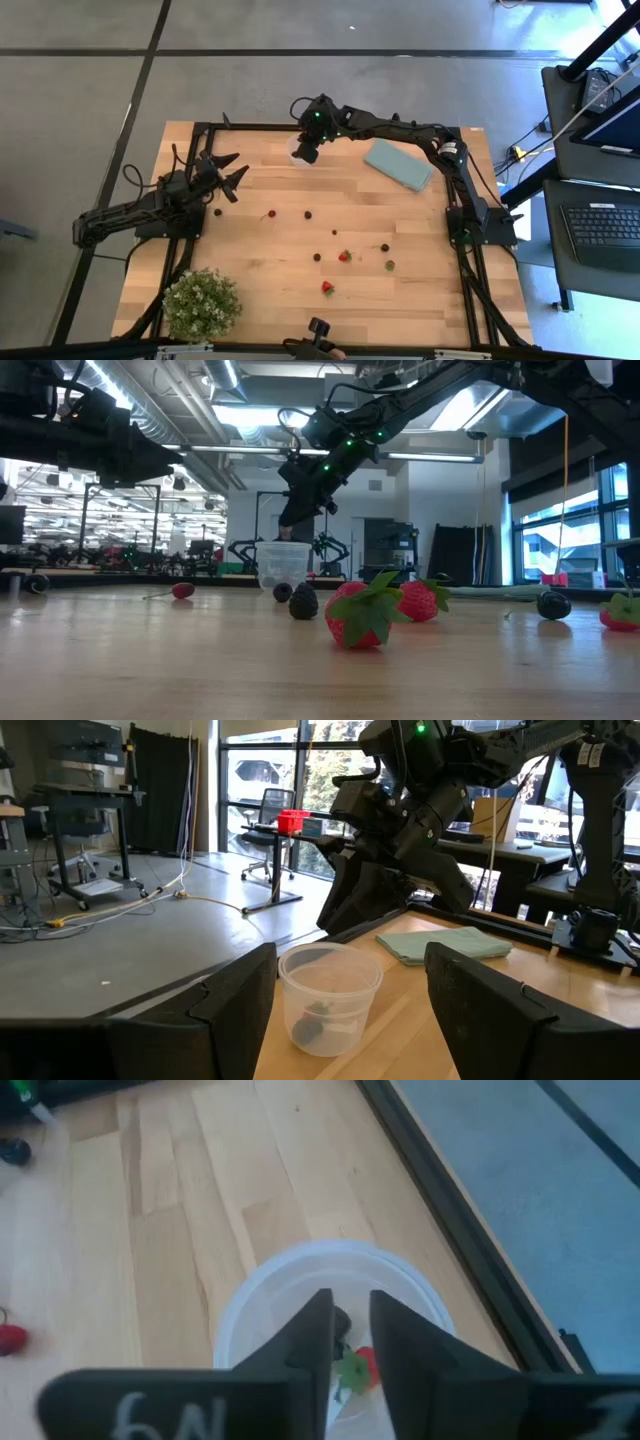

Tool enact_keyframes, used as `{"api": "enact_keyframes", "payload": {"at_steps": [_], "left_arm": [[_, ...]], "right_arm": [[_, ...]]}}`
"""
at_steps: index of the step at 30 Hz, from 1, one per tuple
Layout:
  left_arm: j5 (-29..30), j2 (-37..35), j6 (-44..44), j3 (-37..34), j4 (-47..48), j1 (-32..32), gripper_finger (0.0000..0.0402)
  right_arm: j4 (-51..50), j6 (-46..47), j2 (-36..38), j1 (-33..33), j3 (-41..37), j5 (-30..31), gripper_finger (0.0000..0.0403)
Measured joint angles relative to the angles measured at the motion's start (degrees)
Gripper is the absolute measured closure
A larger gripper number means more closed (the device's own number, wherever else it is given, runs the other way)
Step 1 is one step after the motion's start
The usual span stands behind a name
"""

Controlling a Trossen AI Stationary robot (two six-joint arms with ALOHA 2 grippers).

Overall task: Pick and placing Produce into tupperware
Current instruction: Put the blueberry into the transparent container

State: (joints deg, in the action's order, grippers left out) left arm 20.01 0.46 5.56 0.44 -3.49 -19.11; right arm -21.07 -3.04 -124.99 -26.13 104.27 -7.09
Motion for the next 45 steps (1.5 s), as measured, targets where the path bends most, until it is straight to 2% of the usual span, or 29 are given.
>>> {"api": "enact_keyframes", "payload": {"at_steps": [3, 5, 11, 14, 18, 21, 25, 29, 32, 38, 43, 45], "left_arm": [[0.0, 0.01, 0.02, 0.0, 0.0, -0.01, 0.0154], [0.0, 0.0, 0.02, -0.02, 0.0, 0.0, 0.0154], [0.02, 0.01, -0.04, 0.01, 0.0, 0.01, 0.0154], [0.02, 0.0, -0.07, -0.01, -0.01, 0.0, 0.0154], [0.02, -0.01, -0.07, -0.02, 0.0, 0.02, 0.0154], [0.02, 0.01, -0.09, -0.01, 0.0, 0.01, 0.0154], [0.04, 0.01, -0.11, -0.02, 0.0, 0.0, 0.0154], [0.04, 0.0, -0.11, -0.01, -0.01, 0.0, 0.0154], [0.1, 0.0, -0.16, 0.01, -0.01, 0.01, 0.0154], [0.35, 0.01, -3.15, 0.01, 0.0, 0.02, 0.0154], [0.35, 0.01, -3.15, -0.01, 0.0, 0.0, 0.0154], [0.35, -0.01, -3.16, -0.01, -0.02, 0.02, 0.0154]], "right_arm": [[-3.43, 0.07, 0.01, -0.01, 3.01, -1.09, 0.0286], [-6.83, -0.23, 0.1, -0.13, 6.49, -3.89, 0.0251], [-23.88, -7.33, 0.17, 0.73, 19.66, -11.75, 0.0151], [-36.85, -18.16, 0.35, 2.97, 26.37, -13.9, 0.0121], [-50.9, -24.87, 0.61, 5.98, 30.84, -14.49, 0.0106], [-55.85, -26.32, 3.24, 7.68, 27.52, -16.05, 0.0105], [-55.79, -25.6, 8.05, 10.1, 20.03, -15.96, 0.0105], [-50.48, -22.62, 14.35, 12.61, 9.91, -8.15, 0.0105], [-42.63, -20.29, 19.89, 14.18, 0.08, -4.47, 0.0105], [-21.32, -16.61, 30.46, 17.22, -21.14, -4.58, 0.0105], [-3.9, -15.05, 34.56, 20.17, -36.55, -5.01, 0.0105], [2.34, -13.22, 35.0, 20.46, -40.76, -7.9, 0.0105]]}}
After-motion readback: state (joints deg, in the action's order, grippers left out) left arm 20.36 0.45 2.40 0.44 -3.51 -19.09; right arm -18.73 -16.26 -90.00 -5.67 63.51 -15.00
